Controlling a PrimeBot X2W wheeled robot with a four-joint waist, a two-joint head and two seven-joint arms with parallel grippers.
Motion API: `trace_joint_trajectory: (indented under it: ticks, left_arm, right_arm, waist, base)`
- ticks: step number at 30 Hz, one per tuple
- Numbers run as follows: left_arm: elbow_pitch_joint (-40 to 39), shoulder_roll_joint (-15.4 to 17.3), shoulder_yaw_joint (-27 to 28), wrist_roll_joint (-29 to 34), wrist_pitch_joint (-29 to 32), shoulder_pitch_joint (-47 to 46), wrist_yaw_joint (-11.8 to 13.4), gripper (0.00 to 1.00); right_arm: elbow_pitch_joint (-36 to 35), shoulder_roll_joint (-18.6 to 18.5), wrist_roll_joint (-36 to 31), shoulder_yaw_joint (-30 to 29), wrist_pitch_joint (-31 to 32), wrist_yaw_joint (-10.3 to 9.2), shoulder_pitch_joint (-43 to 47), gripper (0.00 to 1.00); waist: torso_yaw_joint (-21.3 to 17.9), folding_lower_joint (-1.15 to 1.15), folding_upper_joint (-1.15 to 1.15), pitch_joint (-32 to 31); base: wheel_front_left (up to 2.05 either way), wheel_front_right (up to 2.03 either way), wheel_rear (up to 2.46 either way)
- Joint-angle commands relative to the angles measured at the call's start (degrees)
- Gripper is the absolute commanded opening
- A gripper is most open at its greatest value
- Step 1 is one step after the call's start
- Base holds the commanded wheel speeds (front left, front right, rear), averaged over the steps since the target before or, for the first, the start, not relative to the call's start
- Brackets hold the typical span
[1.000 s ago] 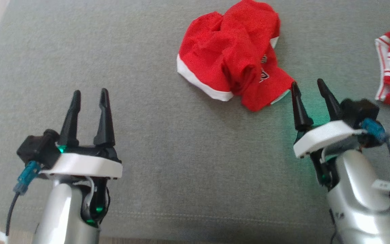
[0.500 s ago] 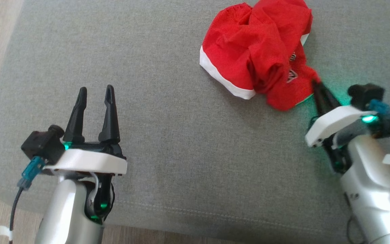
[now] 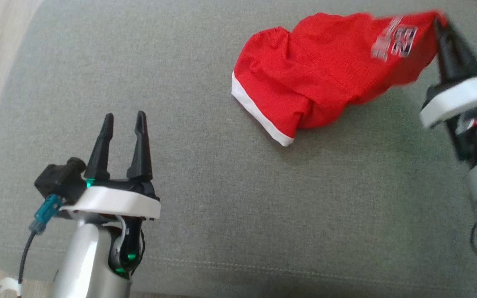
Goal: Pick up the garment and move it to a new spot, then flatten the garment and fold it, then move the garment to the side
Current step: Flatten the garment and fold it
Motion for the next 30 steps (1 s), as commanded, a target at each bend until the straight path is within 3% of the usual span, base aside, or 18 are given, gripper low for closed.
trace_joint_trajectory:
  ticks: [1, 5, 11, 18, 24, 25, 26, 30]
  left_arm:
    - [-1.81, 0.58, 1.33, -0.31, -0.29, -0.35, 0.22, 1.00]
    - [-2.50, 0.58, 0.32, -1.10, -0.29, -0.77, 0.41, 1.00]
    - [-2.59, 0.58, -1.75, -2.12, -0.29, -1.51, 0.56, 1.00]
    - [-2.68, 0.58, -3.78, -3.74, -0.29, -3.40, 1.06, 1.00]
    - [-2.77, 0.58, -4.34, -4.26, -0.29, -4.35, 1.42, 1.00]
    - [-2.74, 0.58, -4.31, -4.22, -0.29, -4.51, 1.46, 1.00]
    - [-2.65, 0.58, -4.29, -4.10, -0.29, -4.67, 1.44, 1.00]
    - [-2.28, 0.58, -3.80, -3.56, -0.29, -5.33, 1.32, 1.00]
  right_arm:
    - [-4.44, -1.66, -0.47, 0.88, 1.68, 0.37, -3.61, 0.00]
    - [-8.21, -4.26, -0.64, 1.83, 5.35, 0.37, -7.75, 0.00]
    - [-6.26, -6.26, -0.12, 2.78, 7.05, 0.37, -13.82, 0.00]
    - [6.57, -8.44, -3.55, 1.38, 4.28, 0.37, -20.92, 0.00]
    - [18.61, -7.06, -5.47, -0.79, 1.24, 0.37, -20.31, 0.00]
    - [20.31, -6.68, -5.69, -1.11, 0.84, 0.37, -20.10, 0.24]
    - [21.86, -6.31, -5.98, -1.29, 0.40, 0.37, -19.94, 1.00]
    - [26.07, -4.45, -6.17, -1.69, -2.60, 0.37, -20.37, 1.00]
  waist:
    - [0.06, 0.00, 0.00, -0.42]
    - [1.06, 0.00, 0.00, 0.76]
    - [2.92, 0.00, 0.00, 3.29]
    - [5.99, 0.00, 0.00, 6.65]
    - [6.47, 0.00, 0.00, 8.21]
    - [6.30, 0.00, 0.00, 8.37]
    - [6.08, 0.00, 0.00, 8.48]
    - [4.65, 0.00, 0.00, 8.41]
  base:
    - [0.00, 0.00, 0.00]
    - [0.00, 0.00, 0.00]
    - [0.00, 0.00, 0.00]
    - [0.00, 0.00, 0.00]
    - [0.00, 0.00, 0.00]
    - [0.00, 0.00, 0.00]
    - [0.00, 0.00, 0.00]
    - [0.00, 0.00, 0.00]
